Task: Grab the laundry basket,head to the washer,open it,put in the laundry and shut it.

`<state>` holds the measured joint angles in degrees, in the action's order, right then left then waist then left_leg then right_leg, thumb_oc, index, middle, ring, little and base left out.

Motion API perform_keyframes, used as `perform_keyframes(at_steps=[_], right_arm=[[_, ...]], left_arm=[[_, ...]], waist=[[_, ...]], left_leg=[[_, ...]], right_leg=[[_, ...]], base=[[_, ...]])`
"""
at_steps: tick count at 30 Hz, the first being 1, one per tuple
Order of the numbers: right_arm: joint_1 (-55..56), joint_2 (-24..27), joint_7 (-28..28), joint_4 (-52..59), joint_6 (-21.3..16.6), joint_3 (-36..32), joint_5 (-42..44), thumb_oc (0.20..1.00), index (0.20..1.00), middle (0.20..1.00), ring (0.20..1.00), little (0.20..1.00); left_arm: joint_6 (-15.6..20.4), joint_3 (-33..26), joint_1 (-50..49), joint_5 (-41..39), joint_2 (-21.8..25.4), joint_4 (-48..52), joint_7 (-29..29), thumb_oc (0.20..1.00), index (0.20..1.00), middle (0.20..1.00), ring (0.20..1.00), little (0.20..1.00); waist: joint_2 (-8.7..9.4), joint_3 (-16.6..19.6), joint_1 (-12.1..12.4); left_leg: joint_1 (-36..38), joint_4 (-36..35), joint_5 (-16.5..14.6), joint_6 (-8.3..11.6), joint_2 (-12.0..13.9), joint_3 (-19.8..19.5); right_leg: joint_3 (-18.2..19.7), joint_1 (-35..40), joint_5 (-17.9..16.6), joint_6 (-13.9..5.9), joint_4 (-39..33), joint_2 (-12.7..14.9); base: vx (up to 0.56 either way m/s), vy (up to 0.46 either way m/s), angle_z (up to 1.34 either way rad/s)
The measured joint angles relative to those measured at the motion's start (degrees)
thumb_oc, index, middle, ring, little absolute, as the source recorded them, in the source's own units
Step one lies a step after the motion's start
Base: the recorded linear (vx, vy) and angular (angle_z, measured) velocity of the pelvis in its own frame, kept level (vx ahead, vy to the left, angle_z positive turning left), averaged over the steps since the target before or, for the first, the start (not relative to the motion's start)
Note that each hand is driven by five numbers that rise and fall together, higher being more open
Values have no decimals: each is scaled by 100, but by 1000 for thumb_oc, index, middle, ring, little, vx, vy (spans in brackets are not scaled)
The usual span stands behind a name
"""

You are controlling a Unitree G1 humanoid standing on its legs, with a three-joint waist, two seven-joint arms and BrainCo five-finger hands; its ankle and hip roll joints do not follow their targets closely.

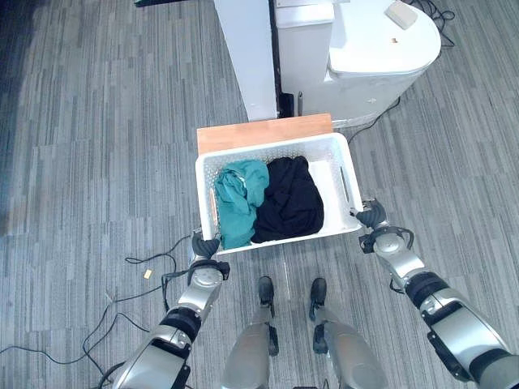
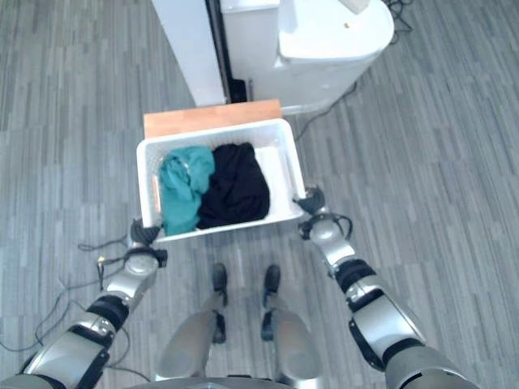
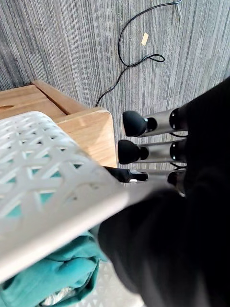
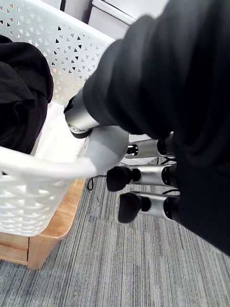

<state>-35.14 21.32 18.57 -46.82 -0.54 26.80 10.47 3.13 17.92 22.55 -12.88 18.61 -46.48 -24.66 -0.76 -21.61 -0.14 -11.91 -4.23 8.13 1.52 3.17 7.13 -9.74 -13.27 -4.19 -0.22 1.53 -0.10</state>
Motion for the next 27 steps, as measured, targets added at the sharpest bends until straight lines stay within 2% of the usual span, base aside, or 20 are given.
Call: perform_keyframes(at_steps=[2,7,12,13,18,21,22,24,25,26,27], right_arm=[[565,64,-3,783,111,-367,-147,200,200,200,200,200],[1999,430,-202,2604,54,-995,-590,200,200,200,200,200],[3054,464,-522,3659,26,-1630,-817,200,200,200,200,200],[3219,469,-550,3874,5,-1685,-828,200,200,200,200,200],[3894,462,-866,4584,-55,-2033,-862,200,200,200,200,200],[3975,463,-917,4634,-104,-2037,-952,200,200,200,200,200],[4004,451,-930,4642,-108,-2020,-999,200,200,200,200,200],[4027,458,-970,4696,-178,-2042,-1012,200,200,200,200,200],[4087,483,-1003,4707,-200,-2087,-1011,200,200,200,200,200],[4254,504,-1008,4707,-194,-2161,-1010,200,200,200,200,200],[4354,501,-1016,4814,-182,-2184,-1010,200,200,200,200,200]], left_arm=[[-131,-155,-436,-37,3,683,43,200,200,200,200,200],[-160,-279,-1562,42,84,2074,340,200,200,200,200,200],[-200,-390,-2201,94,110,2889,724,200,200,200,200,200],[-199,-442,-2406,199,114,3037,791,200,200,200,200,200],[-239,-547,-2901,194,105,3513,1051,200,200,200,200,200],[-251,-551,-3015,190,120,3540,1088,200,200,200,200,200],[-279,-557,-3072,186,135,3542,1087,200,200,200,200,200],[-285,-536,-3134,182,158,3542,1098,200,200,200,200,200],[-294,-510,-3166,185,148,3545,1135,200,200,200,200,200],[-317,-467,-3097,192,149,3550,1200,200,200,200,200,200],[-329,-482,-3163,196,202,3619,1213,200,200,200,200,200]], waist=[[1,-1,-17],[5,-1,-131],[-8,7,-205],[-12,18,-301],[4,40,-461],[24,102,-464],[112,159,-426],[106,203,-471],[20,275,-538],[-38,389,-862],[18,514,-882]], left_leg=[[143,-31,0,0,-3,6],[451,-40,-18,9,-21,13],[693,-41,-96,47,32,45],[766,-41,-128,67,45,55],[1045,-15,-175,85,81,256],[1053,160,-289,84,58,294],[1065,293,-316,63,-41,-230],[1123,291,-361,29,-70,-595],[1227,205,-485,63,-35,-629],[1368,106,-636,96,-42,-547],[1505,-10,-651,48,-38,-82]], right_leg=[[13,147,2,-1,-34,1],[54,531,5,-8,-198,5],[135,760,24,-31,-245,-53],[183,820,25,-31,-246,-71],[432,929,54,9,-155,-115],[703,771,96,69,14,-142],[1129,656,65,35,71,-144],[1403,632,22,-22,122,-146],[1516,632,-14,-74,113,-189],[1648,627,-43,-114,113,-224],[1993,563,-116,-226,116,-234]], base=[[5,-7,2],[15,-10,0],[20,-50,-10],[34,-53,-16],[-9,-12,-27],[-32,76,-64],[14,92,-96],[19,74,-99],[2,178,-83],[-31,181,-135],[-51,231,-140]])
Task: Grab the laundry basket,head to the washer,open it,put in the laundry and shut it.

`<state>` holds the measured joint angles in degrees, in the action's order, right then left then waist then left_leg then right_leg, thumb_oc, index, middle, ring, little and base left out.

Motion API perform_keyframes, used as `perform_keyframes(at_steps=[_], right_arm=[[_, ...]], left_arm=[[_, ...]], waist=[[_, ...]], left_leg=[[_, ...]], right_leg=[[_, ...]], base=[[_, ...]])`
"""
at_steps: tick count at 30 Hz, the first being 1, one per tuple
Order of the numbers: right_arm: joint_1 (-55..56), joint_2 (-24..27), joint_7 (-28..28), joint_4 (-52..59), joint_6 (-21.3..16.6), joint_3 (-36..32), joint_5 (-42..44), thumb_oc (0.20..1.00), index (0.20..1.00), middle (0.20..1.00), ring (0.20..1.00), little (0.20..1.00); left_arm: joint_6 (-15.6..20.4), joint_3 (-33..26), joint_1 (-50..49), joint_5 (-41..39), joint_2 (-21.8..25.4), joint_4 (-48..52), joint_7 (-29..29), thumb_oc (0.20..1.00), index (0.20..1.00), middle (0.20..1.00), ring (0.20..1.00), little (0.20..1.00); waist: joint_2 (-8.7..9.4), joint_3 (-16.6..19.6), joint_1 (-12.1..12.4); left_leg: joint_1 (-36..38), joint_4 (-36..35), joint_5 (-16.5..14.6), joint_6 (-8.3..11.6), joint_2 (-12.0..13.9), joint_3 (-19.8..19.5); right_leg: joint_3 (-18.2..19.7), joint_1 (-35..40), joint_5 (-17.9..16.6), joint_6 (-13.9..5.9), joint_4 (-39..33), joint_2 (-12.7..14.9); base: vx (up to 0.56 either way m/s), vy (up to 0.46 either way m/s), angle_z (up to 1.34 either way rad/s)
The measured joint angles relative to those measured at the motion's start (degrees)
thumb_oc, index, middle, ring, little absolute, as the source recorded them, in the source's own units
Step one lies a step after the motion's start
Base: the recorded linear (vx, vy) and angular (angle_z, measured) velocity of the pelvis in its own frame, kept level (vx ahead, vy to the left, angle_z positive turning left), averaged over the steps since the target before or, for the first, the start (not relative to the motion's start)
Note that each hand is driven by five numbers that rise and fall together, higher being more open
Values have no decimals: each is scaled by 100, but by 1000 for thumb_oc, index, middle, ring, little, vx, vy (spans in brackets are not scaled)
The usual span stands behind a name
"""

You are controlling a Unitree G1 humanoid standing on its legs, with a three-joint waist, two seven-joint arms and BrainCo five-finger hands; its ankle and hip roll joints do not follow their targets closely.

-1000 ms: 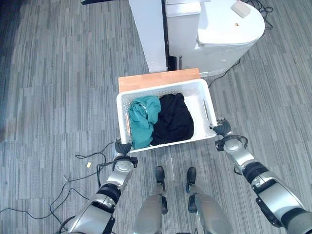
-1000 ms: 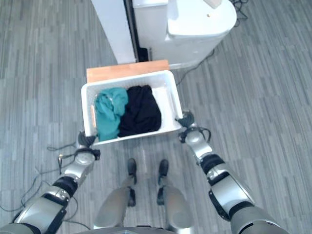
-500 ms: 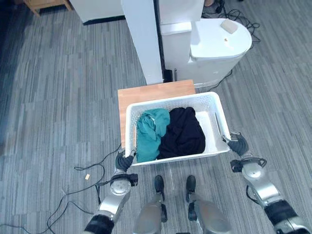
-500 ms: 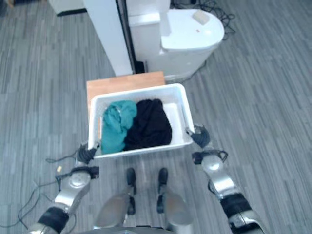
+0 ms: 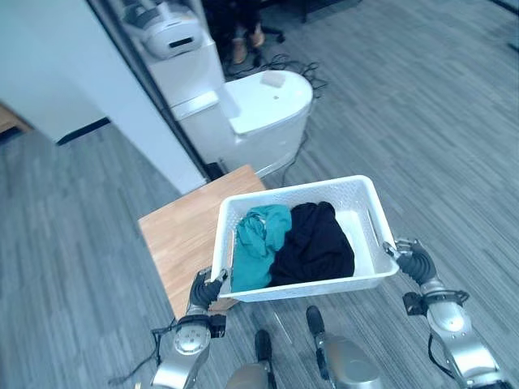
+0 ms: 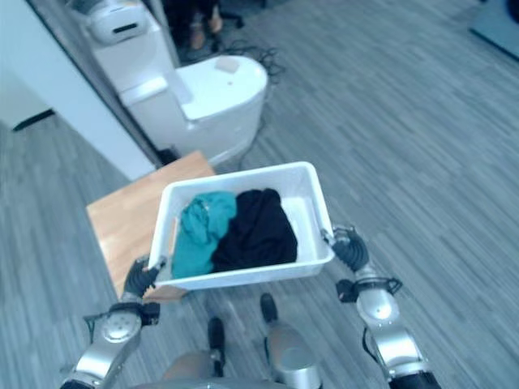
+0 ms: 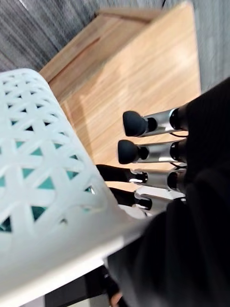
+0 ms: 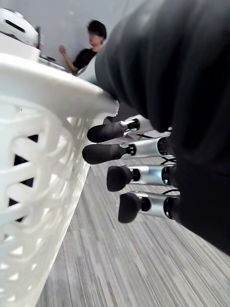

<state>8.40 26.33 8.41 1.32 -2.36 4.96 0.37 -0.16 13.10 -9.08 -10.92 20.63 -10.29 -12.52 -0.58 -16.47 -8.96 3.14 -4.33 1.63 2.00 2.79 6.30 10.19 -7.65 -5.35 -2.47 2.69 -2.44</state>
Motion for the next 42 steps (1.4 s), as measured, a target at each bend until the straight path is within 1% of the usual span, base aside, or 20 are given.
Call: perform_keyframes(at_steps=[5,8,9,10,11,13,14,15,16,18,19,21,22,25,28,34,38,39,41,42], right_arm=[[-14,-112,20,25,-27,-5,29,200,200,200,200,200],[-62,-126,64,0,-26,3,28,200,200,200,200,200],[-11,-130,75,0,-33,-7,28,200,200,200,200,200],[-19,-173,116,-43,-31,-15,29,200,200,200,200,200],[-25,-264,153,-76,-36,-44,29,200,200,200,200,200],[-6,-270,141,-68,-46,-26,28,200,200,200,200,200],[-31,-340,116,-7,-60,34,28,200,200,200,200,200],[3,-312,111,34,-87,51,29,200,200,200,200,200],[4,-257,83,27,-90,5,29,200,200,200,200,200],[-41,-255,107,17,-92,-144,74,200,200,200,200,200],[-38,-200,127,-46,-139,-158,130,200,200,200,200,200],[-88,20,154,-175,-151,-204,254,200,200,200,200,200],[-74,142,174,-135,-162,-221,270,200,200,200,200,200],[-55,291,237,-110,-159,-230,381,200,200,200,200,200],[103,223,291,-121,-158,-112,418,200,200,200,200,200],[113,164,295,-210,-136,47,471,200,200,200,200,200],[196,170,235,-162,-147,106,472,200,200,200,200,200],[205,74,220,-165,-145,87,476,200,200,200,200,200],[308,-101,199,-81,-148,57,478,200,200,200,200,200],[297,-161,145,-45,-144,20,483,200,200,200,200,200]], left_arm=[[-1,-13,98,1,26,69,-78,200,200,200,200,200],[8,-15,367,15,86,96,-174,200,200,200,200,200],[8,-23,446,17,113,101,-192,200,200,200,200,200],[8,1,462,19,119,98,-233,200,200,200,200,200],[15,14,483,40,167,116,-282,200,200,200,200,200],[14,26,447,40,180,117,-296,200,200,200,200,200],[14,19,304,36,197,92,-298,200,200,200,200,200],[14,15,293,34,196,82,-281,200,200,200,200,200],[12,30,295,26,189,41,-262,200,200,200,200,200],[13,201,329,-18,180,41,-216,200,200,200,200,200],[10,236,361,-27,120,32,-172,200,200,200,200,200],[14,398,453,-27,-40,-84,-168,200,200,200,200,200],[16,431,492,-28,-102,-91,-170,200,200,200,200,200],[18,444,583,-28,-162,-65,-191,200,200,200,200,200],[14,441,481,-31,-124,-90,-235,200,200,200,200,200],[10,368,426,-30,-61,-105,-228,200,200,200,200,200],[10,343,187,-29,-34,-62,-209,200,200,200,200,200],[10,309,100,-29,-15,-24,-180,200,200,200,200,200],[10,280,28,-30,46,34,-122,200,200,200,200,200],[4,280,37,-32,96,34,-111,200,200,200,200,200]], waist=[[248,240,-482],[260,253,-396],[275,259,-505],[257,257,-464],[234,257,-278],[243,268,-168],[223,290,-4],[225,294,2],[110,309,29],[62,314,4],[51,309,-141],[24,332,-91],[16,333,-109],[21,336,92],[21,384,151],[-8,471,579],[-150,661,749],[-118,693,720],[62,767,706],[92,763,628]], left_leg=[[128,-29,-130,-187,-244,1108],[108,-35,-232,-287,-207,1971],[136,-32,-236,-287,-180,2140],[154,-34,-203,-239,-100,2393],[251,-33,-240,-223,93,2866],[400,-29,-249,-84,203,3146],[571,-1,-231,31,354,3474],[636,23,-293,21,401,3290],[655,125,-351,27,509,3043],[659,557,-360,30,688,2955],[640,957,-253,232,747,2622],[285,2308,-359,366,933,1843],[19,2516,-469,494,822,1420],[-643,2096,-783,462,173,616],[-1365,1640,-370,178,-58,599],[-1856,772,329,136,-180,570],[-1469,611,464,-96,-106,549],[-1272,521,609,-661,-214,629],[-1118,477,499,-742,-478,736],[-1006,442,455,-803,-585,701]], right_leg=[[783,-356,-195,-282,-83,34],[305,-728,-92,-350,2,212],[-37,-768,-89,-350,91,268],[-1004,-809,58,-126,253,486],[-2566,-852,273,-20,635,790],[-3185,-685,328,-53,682,1086],[-4011,-680,424,-38,775,1284],[-3929,-646,285,-11,767,1173],[-3685,-605,357,235,781,944],[-3376,-578,461,386,819,777],[-3209,-481,535,439,799,672],[-2816,-191,597,567,633,606],[-2676,-117,590,700,538,566],[-2179,50,431,550,239,466],[-1951,559,512,683,-108,237],[-1410,1004,577,768,-497,-29],[-1036,1316,1022,515,-269,-116],[-956,1331,1353,344,75,-10],[-930,1232,1750,91,574,273],[-849,940,1939,-103,1379,378]], base=[[-76,74,-116],[-85,-119,-159],[14,-154,-89],[71,-131,-131],[116,-261,-137],[129,-261,-150],[149,-170,-149],[259,-265,-153],[111,-98,-82],[203,-169,-84],[215,-190,-64],[108,-182,-90],[221,-136,-98],[268,-16,-94],[223,-35,-72],[356,41,-67],[339,113,-47],[330,106,-27],[324,106,-4],[210,73,14]])
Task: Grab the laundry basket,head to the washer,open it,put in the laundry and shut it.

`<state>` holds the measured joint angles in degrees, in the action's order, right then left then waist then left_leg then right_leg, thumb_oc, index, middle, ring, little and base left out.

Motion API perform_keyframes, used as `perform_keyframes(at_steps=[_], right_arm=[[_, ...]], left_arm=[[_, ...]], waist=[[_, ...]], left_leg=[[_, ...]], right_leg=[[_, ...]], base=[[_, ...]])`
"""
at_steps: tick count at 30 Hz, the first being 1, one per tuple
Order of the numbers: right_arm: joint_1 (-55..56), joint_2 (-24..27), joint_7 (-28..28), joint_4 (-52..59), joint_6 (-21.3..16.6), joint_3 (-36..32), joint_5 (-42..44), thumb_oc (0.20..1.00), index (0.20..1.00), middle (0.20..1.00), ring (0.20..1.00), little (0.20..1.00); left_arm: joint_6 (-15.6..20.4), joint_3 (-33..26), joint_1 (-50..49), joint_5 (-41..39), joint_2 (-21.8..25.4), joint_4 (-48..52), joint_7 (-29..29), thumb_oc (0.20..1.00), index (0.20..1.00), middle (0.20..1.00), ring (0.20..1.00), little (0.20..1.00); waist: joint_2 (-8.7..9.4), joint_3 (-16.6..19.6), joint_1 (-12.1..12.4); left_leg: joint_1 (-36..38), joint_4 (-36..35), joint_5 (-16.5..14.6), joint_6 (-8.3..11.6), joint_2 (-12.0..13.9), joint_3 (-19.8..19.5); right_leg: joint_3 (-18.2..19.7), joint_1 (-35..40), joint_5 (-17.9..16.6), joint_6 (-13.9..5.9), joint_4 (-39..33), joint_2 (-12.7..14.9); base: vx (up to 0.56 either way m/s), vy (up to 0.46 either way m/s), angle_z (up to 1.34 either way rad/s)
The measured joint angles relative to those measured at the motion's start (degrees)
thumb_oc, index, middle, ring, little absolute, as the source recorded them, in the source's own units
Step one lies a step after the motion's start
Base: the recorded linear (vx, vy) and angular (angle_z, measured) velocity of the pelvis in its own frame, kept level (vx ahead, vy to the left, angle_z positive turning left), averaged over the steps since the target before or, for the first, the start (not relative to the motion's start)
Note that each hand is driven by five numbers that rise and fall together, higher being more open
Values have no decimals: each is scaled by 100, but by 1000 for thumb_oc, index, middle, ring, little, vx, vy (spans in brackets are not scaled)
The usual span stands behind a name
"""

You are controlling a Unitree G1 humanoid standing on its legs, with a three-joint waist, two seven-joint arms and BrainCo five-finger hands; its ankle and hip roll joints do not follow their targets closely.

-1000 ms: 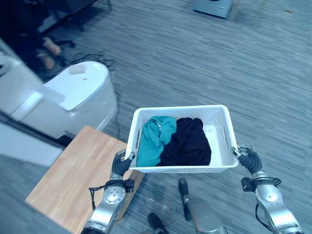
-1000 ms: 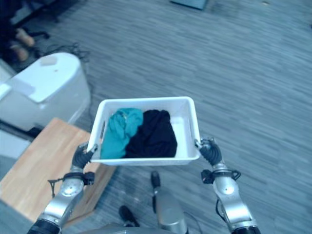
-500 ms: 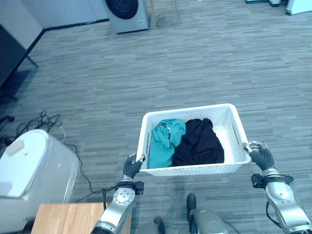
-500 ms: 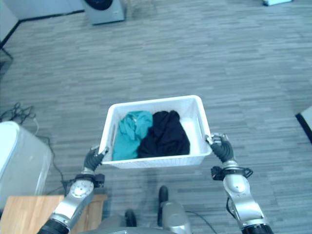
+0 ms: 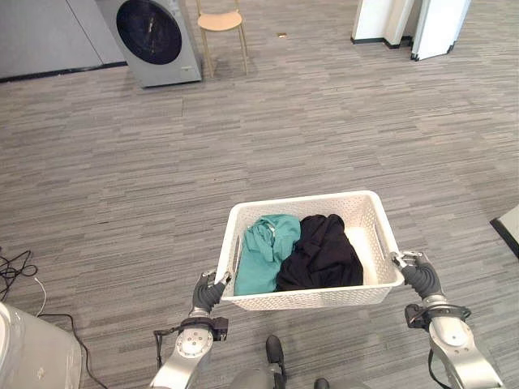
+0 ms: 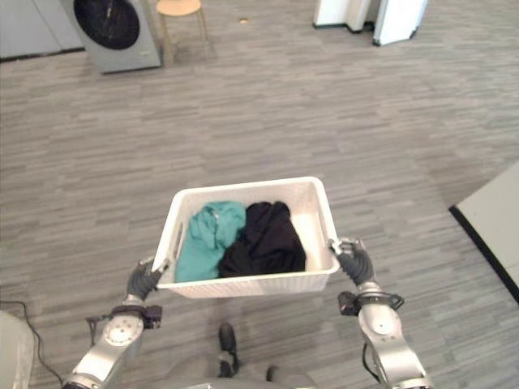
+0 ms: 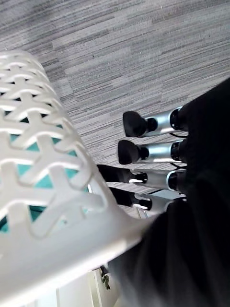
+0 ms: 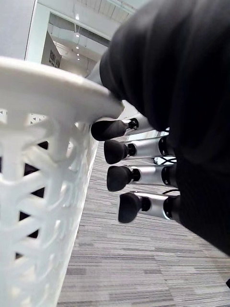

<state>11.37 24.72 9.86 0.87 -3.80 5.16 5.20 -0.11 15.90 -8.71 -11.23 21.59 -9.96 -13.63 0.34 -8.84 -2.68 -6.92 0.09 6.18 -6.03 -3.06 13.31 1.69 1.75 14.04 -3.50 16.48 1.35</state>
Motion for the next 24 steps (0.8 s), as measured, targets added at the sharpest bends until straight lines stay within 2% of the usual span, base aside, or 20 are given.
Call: perform_keyframes(at_steps=[1,2,5,7,8,9,10,11,13,14,15,16,17,18,19,20,21,22,23,24], right_arm=[[-12,-38,-24,19,-3,6,2,200,200,200,200,200],[-32,-147,-92,62,-4,29,6,200,200,200,200,200],[-47,-219,-134,71,-10,77,44,200,200,200,200,200],[-69,-221,-135,72,-15,80,48,200,200,200,200,200],[-118,-223,-135,48,-24,67,48,200,200,200,200,200],[-134,-224,-134,49,-26,57,48,200,200,200,200,200],[-135,-226,-123,63,-30,39,51,200,200,200,200,200],[-151,-241,-112,57,-38,35,50,200,200,200,200,200],[-142,-280,-88,55,-41,-15,50,200,200,200,200,200],[-138,-313,-37,30,-54,-58,47,200,200,200,200,200],[-100,-310,-17,28,-54,-97,47,200,200,200,200,200],[-30,-318,-16,37,-61,-144,47,200,200,200,200,200],[-46,-323,-25,-65,-97,-224,48,200,200,200,200,200],[66,-381,-4,-114,-92,-309,52,200,200,200,200,200],[146,-359,0,-128,-95,-337,55,200,200,200,200,200],[120,-154,-33,-122,-111,-306,51,200,200,200,200,200],[-86,-110,-49,-238,-177,-328,61,200,200,200,200,200],[-107,-100,-52,-231,-154,-334,128,200,200,200,200,200],[-217,-79,-57,-221,-146,-247,172,200,200,200,200,200],[-260,-65,-54,-172,-152,-239,177,200,200,200,200,200]], left_arm=[[-1,-36,3,4,65,8,5,200,200,200,200,200],[0,-38,18,3,189,37,21,200,200,200,200,200],[2,-75,85,4,371,130,18,200,200,200,200,200],[2,-95,138,5,385,132,18,200,200,200,200,200],[2,-112,146,3,352,133,15,200,200,200,200,200],[2,-128,146,4,314,120,12,200,200,200,200,200],[4,-149,148,5,313,121,16,200,200,200,200,200],[4,-169,149,4,295,103,16,200,200,200,200,200],[3,-158,149,6,272,101,18,200,200,200,200,200],[2,-143,147,6,100,84,7,200,200,200,200,200],[0,-114,147,7,61,83,6,200,200,200,200,200],[1,-40,144,10,64,93,7,200,200,200,200,200],[-8,16,122,14,-115,102,-4,200,200,200,200,200],[-11,77,111,22,-148,105,-7,200,200,200,200,200],[-9,103,108,27,-110,111,-3,200,200,200,200,200],[-9,120,80,26,-167,112,-5,200,200,200,200,200],[-10,120,140,16,-115,125,1,200,200,200,200,200],[-12,160,256,18,-83,111,4,200,200,200,200,200],[-7,47,198,14,-82,114,-2,200,200,200,200,200],[-8,10,211,12,-83,121,0,200,200,200,200,200]], waist=[[1,-1,-50],[61,-19,-34],[69,-61,-33],[50,-107,-70],[32,-153,-54],[11,-168,-105],[42,-195,-183],[98,-226,-204],[176,-244,-242],[201,-253,-318],[179,-250,-377],[200,-228,-454],[-20,-262,-496],[-95,-176,-621],[-44,-107,-656],[-119,-36,-614],[-118,-51,-545],[-68,-69,-531],[-39,-74,-391],[10,-96,-378]], left_leg=[[90,-31,-73,-43,-44,-51],[337,-230,-138,-71,-145,-124],[660,-407,-221,-64,-157,-188],[853,-449,-336,-15,-140,-324],[990,-454,-567,26,-110,-438],[1045,-445,-663,11,-72,-477],[1190,-464,-730,82,-90,-572],[1285,-462,-853,65,-118,-584],[1431,-456,-948,85,-181,-642],[1615,-398,-1269,138,-209,-795],[1767,-362,-1418,181,-186,-930],[1923,-327,-1428,251,-188,-969],[2202,-276,-1702,388,89,-1152],[2263,-116,-1816,532,169,-1293],[2236,100,-1791,612,224,-1230],[2175,516,-1726,738,324,-1073],[1697,1567,-1628,897,440,-993],[1052,2941,-1562,1010,562,-943],[562,3633,-1583,1179,650,-953],[315,3746,-1601,1146,628,-942]], right_leg=[[27,-255,91,-211,571,48],[-36,-792,204,-478,1754,156],[-264,-1376,243,-404,1915,232],[-475,-1623,220,-375,1424,265],[-726,-1826,93,-342,906,223],[-833,-1962,-127,-327,412,211],[-905,-2123,-525,-335,-253,182],[-976,-2225,-809,-442,-647,232],[-1234,-2238,-1106,-453,-1489,324],[-1256,-2288,-1282,-414,-1618,388],[-1253,-2228,-1384,-392,-1551,433],[-1250,-2072,-1389,-409,-1491,448],[-1210,-2025,-1697,-114,-942,326],[-1198,-2038,-1719,-147,-637,260],[-1166,-1988,-2025,101,-522,241],[-1153,-1874,-2162,612,-490,90],[-1150,-1676,-1910,659,-625,-59],[-1155,-1553,-1977,742,-717,-48],[-1069,-1235,-1892,775,-835,-184],[-1031,-1035,-1753,784,-897,-232]], base=[[322,106,5],[179,53,8],[271,43,16],[383,-3,24],[412,-39,24],[525,-78,34],[395,-66,38],[409,-78,37],[351,-83,30],[411,-103,48],[589,-190,57],[587,-220,62],[452,-192,79],[148,-71,85],[375,-227,67],[361,-226,28],[460,-300,5],[297,-172,-32],[311,-164,-32],[336,-121,-32]])
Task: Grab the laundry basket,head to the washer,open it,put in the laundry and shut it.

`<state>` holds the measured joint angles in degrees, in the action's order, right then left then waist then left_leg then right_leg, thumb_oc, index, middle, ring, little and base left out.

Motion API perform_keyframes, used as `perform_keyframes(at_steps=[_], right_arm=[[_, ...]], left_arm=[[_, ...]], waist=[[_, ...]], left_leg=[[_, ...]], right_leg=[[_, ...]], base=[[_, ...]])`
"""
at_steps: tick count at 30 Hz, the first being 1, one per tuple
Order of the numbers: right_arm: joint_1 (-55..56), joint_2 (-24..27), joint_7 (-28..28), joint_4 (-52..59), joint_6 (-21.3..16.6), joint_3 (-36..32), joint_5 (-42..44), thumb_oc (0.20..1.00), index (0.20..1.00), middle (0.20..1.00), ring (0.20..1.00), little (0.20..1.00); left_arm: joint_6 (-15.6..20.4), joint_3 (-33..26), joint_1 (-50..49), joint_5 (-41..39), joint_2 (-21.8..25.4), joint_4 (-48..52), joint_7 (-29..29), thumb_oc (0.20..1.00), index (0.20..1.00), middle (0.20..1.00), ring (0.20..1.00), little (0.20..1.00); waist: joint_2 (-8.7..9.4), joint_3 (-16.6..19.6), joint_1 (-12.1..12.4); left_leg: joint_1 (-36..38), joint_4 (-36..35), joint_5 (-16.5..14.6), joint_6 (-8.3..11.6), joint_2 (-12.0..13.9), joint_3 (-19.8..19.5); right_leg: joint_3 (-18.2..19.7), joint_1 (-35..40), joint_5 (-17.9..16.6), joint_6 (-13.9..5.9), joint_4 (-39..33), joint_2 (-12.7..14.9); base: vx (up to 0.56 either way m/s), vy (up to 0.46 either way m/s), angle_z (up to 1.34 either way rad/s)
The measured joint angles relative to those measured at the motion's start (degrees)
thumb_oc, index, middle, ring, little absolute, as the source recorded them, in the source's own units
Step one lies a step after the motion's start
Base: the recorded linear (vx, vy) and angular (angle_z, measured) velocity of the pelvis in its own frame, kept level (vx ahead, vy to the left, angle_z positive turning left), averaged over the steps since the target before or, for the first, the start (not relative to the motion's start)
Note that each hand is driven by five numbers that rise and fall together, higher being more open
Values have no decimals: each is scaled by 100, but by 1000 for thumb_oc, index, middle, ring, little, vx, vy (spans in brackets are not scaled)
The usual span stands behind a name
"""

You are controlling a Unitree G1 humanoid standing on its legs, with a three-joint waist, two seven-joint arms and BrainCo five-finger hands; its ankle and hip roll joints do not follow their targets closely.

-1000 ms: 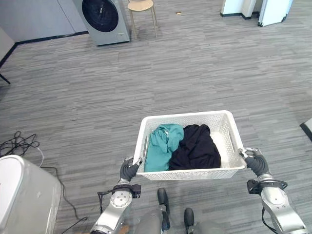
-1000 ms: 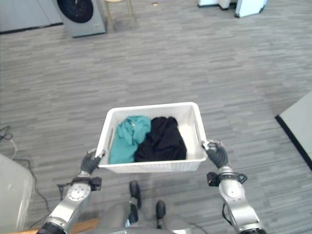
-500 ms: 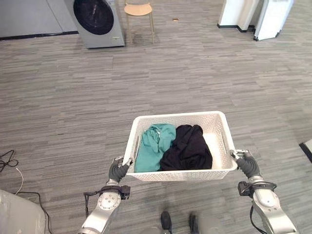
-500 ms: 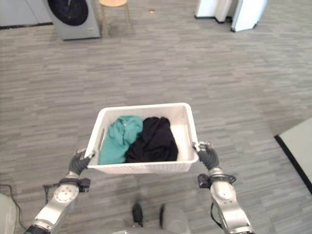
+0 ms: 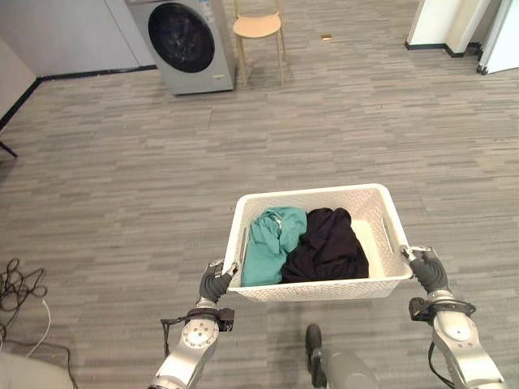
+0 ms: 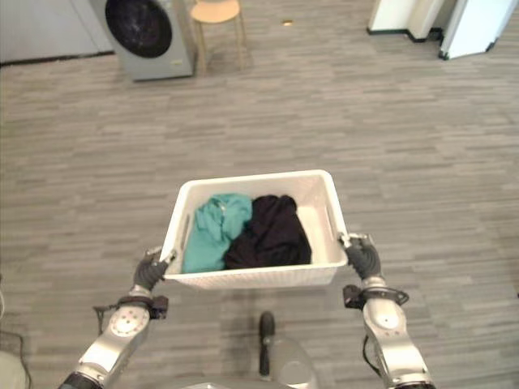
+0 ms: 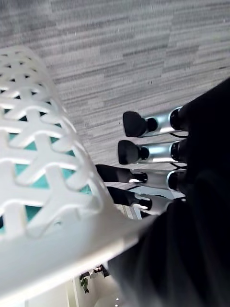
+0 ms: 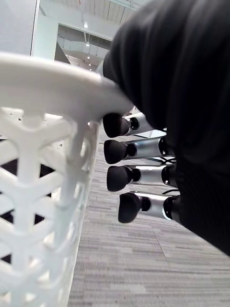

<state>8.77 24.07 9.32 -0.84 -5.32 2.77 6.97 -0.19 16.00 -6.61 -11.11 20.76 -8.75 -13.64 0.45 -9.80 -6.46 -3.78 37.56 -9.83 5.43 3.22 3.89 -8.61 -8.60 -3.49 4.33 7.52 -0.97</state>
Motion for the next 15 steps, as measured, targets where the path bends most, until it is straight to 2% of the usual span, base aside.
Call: perform_keyframes(at_steps=[1,2,3,4,5,6,8,10,11,12,13,14,15], right_arm=[[42,6,3,69,0,25,9,200,200,200,200,200],[18,2,12,118,0,25,45,200,200,200,200,200],[49,9,17,171,-3,4,56,200,200,200,200,200],[23,-3,32,200,-1,-27,73,200,200,200,200,200],[1,-1,37,201,-2,-22,78,200,200,200,200,200],[-6,8,35,187,8,2,80,200,200,200,200,200],[-7,-1,33,137,14,73,79,200,200,200,200,200],[-13,-5,34,49,23,124,75,200,200,200,200,200],[32,4,18,5,51,205,74,200,200,200,200,200],[51,8,-8,5,51,220,70,200,200,200,200,200],[97,10,-58,15,51,244,58,200,200,200,200,200],[169,39,-81,43,55,278,51,200,200,200,200,200],[318,-115,-89,61,56,289,29,200,200,200,200,200]], left_arm=[[6,-11,38,0,14,38,10,200,200,200,200,200],[20,-37,9,-2,20,127,0,200,200,200,200,200],[24,-28,22,-1,14,138,9,200,200,200,200,200],[25,-18,25,-1,-13,147,10,200,200,200,200,200],[25,-16,11,-3,-19,146,9,200,200,200,200,200],[25,-39,-36,-1,0,147,13,200,200,200,200,200],[22,-121,-136,-1,9,147,55,200,200,200,200,200],[13,-135,-183,-1,6,143,63,200,200,200,200,200],[12,-157,-310,0,11,142,80,200,200,200,200,200],[11,-184,-380,0,-2,144,102,200,200,200,200,200],[10,-195,-470,0,-4,143,111,200,200,200,200,200],[8,-186,-556,1,-17,152,118,200,200,200,200,200],[7,-199,-600,-2,66,168,131,200,200,200,200,200]], waist=[[84,-18,22],[195,-38,132],[269,-52,157],[300,-61,207],[307,-63,214],[308,-38,244],[293,-13,392],[270,-41,492],[301,-38,542],[294,-35,542],[253,-16,531],[111,55,550],[197,112,495]], left_leg=[[-274,147,-40,-77,-4,132],[-577,-268,-49,-127,-103,283],[-713,-609,-45,-210,-149,446],[-920,-1313,58,-378,-217,657],[-1031,-1606,157,-456,-262,700],[-1319,-2353,461,-562,-382,776],[-1549,-3200,799,-517,-497,613],[-1708,-3447,1081,-660,-591,640],[-1685,-3378,1160,-762,-717,692],[-1622,-3272,1166,-847,-769,794],[-1436,-3198,1104,-995,-810,860],[-1228,-3318,1052,-1197,-774,771],[-966,-3446,1799,-1596,-811,589]], right_leg=[[32,300,82,96,-225,-14],[114,612,224,-84,-417,-34],[150,828,294,-165,-630,-53],[180,1124,287,-162,-863,-86],[184,1211,293,-171,-889,-127],[174,1424,410,-320,-984,-253],[371,1741,671,-483,-1096,-397],[447,2040,706,-433,-1200,-532],[511,2319,839,-635,-1200,-526],[600,2472,889,-704,-1200,-522],[712,2698,956,-776,-1167,-563],[818,2783,1050,-816,-1014,-719],[839,2793,1344,-857,-480,-679]], base=[[389,-45,-21],[396,-47,-20],[528,-18,-33],[278,2,-17],[549,9,-32],[418,18,-34],[343,21,-49],[460,77,-65],[613,145,-68],[473,125,-66],[272,93,-51],[401,149,-42],[505,196,-29]])
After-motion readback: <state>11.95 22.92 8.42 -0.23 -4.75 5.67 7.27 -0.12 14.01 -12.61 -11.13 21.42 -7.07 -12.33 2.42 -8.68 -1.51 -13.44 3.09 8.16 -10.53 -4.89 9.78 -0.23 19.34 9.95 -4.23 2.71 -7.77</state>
